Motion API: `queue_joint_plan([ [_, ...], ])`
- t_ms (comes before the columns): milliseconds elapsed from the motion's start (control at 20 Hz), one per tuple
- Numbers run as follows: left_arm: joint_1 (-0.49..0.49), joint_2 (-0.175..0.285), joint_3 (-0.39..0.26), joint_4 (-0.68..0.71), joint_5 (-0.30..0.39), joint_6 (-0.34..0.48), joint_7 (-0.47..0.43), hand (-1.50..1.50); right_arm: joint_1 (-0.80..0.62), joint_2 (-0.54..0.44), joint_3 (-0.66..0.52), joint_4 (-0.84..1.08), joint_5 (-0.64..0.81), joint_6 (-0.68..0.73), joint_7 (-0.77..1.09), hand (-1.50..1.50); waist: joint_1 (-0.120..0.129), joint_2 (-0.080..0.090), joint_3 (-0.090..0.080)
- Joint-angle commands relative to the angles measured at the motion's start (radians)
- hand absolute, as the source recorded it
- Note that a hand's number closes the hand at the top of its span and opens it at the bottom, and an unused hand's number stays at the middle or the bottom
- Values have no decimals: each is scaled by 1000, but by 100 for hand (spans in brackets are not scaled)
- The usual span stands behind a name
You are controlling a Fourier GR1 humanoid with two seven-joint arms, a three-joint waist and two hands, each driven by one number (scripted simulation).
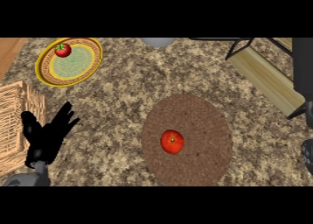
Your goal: Pick the bell pepper from the placemat and place it in the tiered shelf
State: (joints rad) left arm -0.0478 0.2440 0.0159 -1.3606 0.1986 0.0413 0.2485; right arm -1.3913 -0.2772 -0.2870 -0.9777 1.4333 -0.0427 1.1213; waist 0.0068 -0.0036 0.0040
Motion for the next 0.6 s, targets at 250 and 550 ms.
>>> queue_joint_plan([
  [250, 19, -27, -19, 12, -16, 2, 18, 0, -13, -146, -120, 77, -65, 78, -37, 150, -2, 4, -4],
  [550, 37, -8, -14, -22, -27, -10, 21, 0, 17, -221, -138, 201, -100, 92, -154, 150, 7, 6, -4],
])
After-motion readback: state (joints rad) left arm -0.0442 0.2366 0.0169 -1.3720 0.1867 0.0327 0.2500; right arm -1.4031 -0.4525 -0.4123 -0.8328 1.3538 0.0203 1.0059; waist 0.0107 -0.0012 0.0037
